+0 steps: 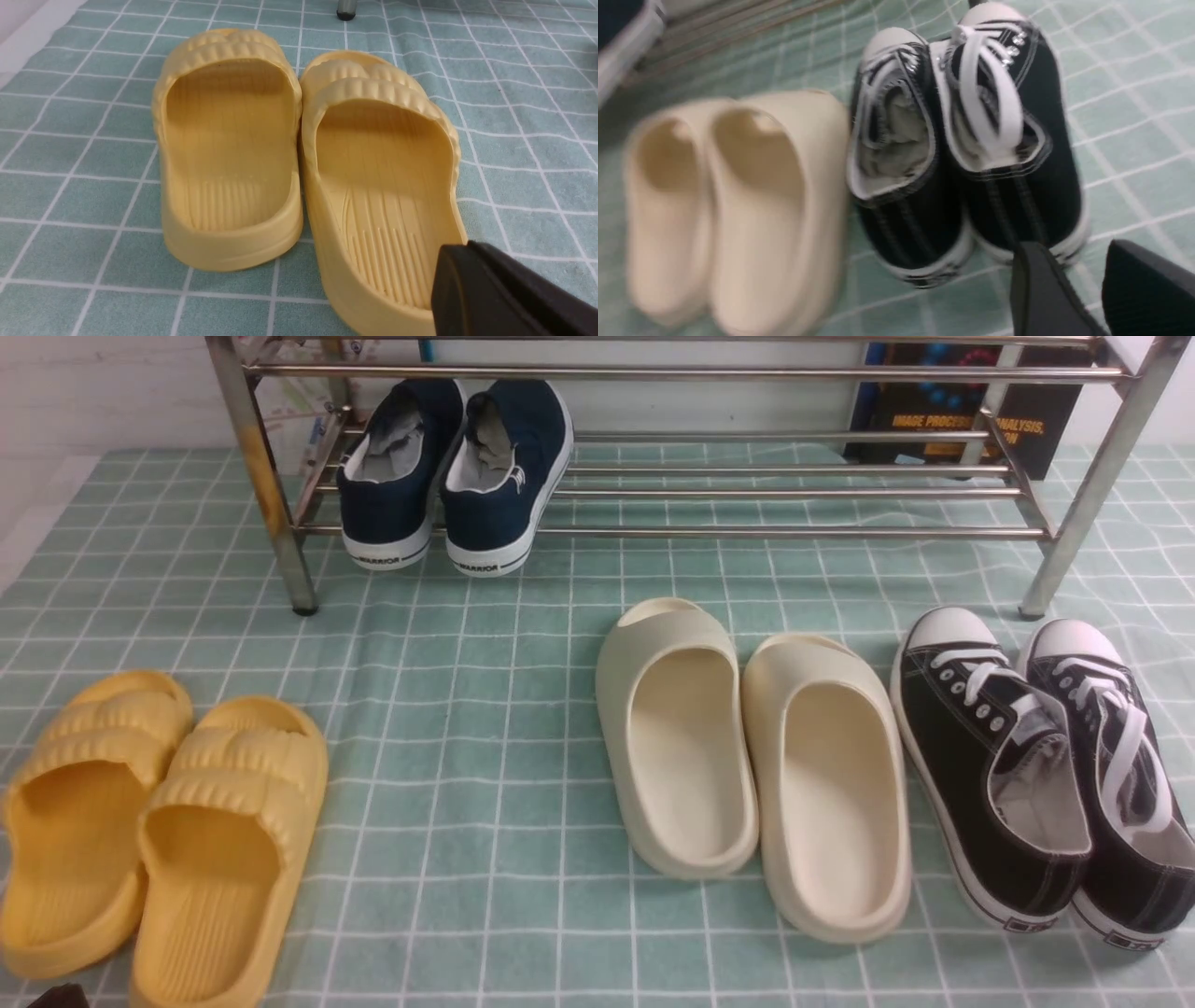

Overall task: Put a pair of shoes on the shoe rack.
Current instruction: Use the right arm to grab the shoe closest to it

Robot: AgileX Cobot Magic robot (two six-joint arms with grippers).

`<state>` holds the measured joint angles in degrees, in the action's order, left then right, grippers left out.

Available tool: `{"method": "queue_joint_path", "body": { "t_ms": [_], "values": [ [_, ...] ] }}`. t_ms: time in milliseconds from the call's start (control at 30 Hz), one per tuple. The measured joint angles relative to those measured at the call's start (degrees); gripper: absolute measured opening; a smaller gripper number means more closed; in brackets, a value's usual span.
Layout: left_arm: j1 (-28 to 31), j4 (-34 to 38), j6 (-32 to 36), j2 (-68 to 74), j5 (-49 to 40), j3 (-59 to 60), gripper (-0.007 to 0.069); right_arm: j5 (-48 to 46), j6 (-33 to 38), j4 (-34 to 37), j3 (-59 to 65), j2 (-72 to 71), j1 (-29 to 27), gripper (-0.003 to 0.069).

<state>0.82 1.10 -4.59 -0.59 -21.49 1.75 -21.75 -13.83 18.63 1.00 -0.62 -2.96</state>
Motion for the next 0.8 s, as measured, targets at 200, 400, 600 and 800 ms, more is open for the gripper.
{"method": "queue_joint_path", "body": {
  "t_ms": [200, 400, 600, 800],
  "values": [
    [0.0, 0.0, 0.0, 0.0, 0.0, 0.0, -0.0013, 3.8, -7.4, 14.6, 0.5, 0.0, 0.0, 0.0239],
    [0.0, 0.0, 0.0, 0.0, 0.0, 0.0, -0.0013, 8.0, -8.1, 16.0, 0.5, 0.0, 0.0, 0.0239],
    [0.0, 0.0, 0.0, 0.0, 0.0, 0.0, -0.001, 10.3, -8.1, 15.6, 0.5, 0.0, 0.0, 0.0239],
    [0.0, 0.0, 0.0, 0.0, 0.0, 0.0, -0.001, 6.9, 0.6, 13.3, -4.3, 0.4, 0.0, 0.0228]
  ]
}}
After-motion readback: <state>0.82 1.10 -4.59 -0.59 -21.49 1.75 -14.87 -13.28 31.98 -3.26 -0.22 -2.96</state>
